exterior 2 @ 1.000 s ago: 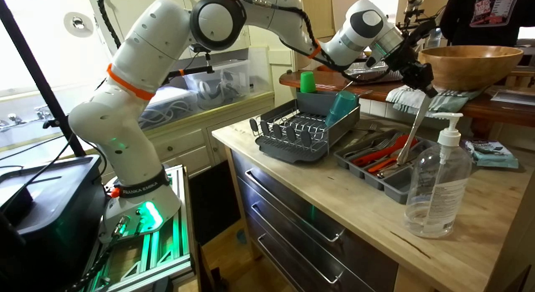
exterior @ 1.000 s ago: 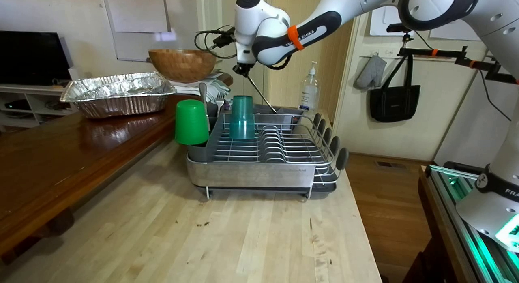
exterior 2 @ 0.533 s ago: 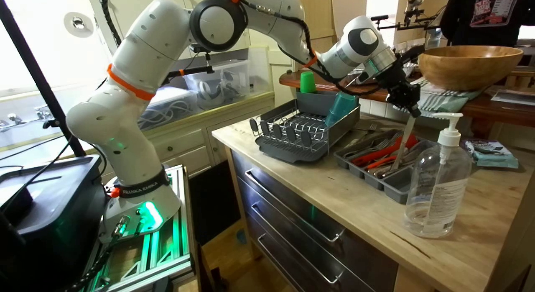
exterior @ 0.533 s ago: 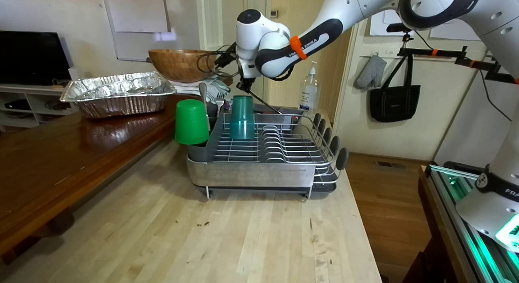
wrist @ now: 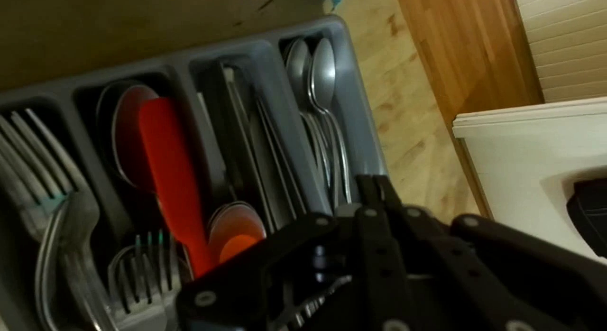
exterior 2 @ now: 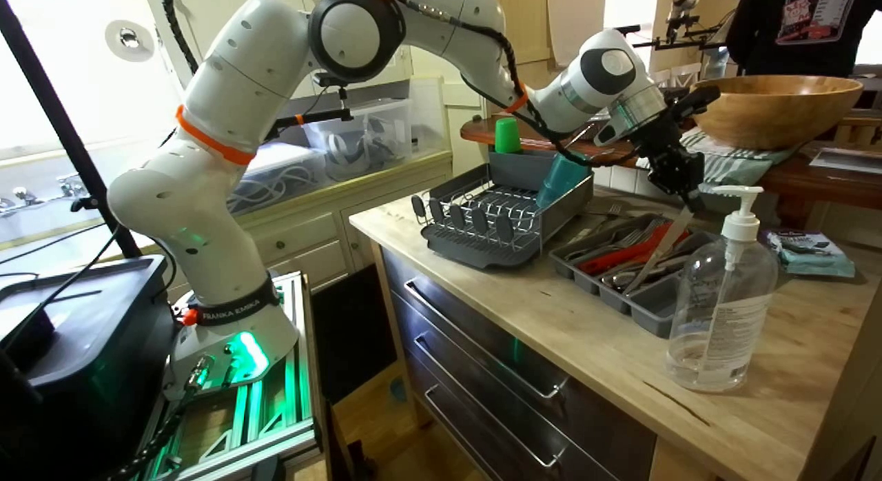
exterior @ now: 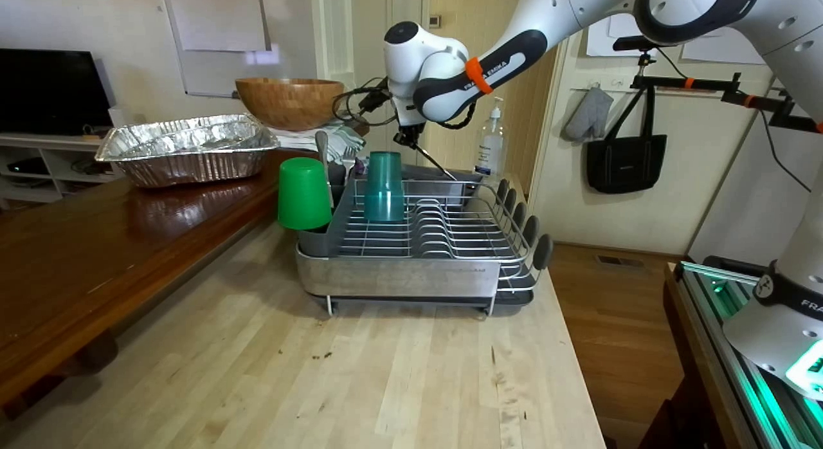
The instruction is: Move the light green cup to the top-left corner, then shift a knife to the right
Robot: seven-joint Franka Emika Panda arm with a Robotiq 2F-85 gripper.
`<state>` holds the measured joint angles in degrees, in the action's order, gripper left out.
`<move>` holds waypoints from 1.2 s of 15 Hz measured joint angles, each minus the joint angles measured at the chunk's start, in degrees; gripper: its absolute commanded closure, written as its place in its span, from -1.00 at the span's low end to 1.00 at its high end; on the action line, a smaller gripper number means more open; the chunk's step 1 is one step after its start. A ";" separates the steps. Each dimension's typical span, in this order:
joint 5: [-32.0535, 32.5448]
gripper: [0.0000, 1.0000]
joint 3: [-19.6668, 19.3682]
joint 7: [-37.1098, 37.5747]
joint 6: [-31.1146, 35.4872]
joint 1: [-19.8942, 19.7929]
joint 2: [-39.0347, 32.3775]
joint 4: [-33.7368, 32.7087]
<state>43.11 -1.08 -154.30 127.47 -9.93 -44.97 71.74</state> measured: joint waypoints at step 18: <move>-7.65 -1.00 -4.67 20.40 -8.04 3.19 0.27 -4.08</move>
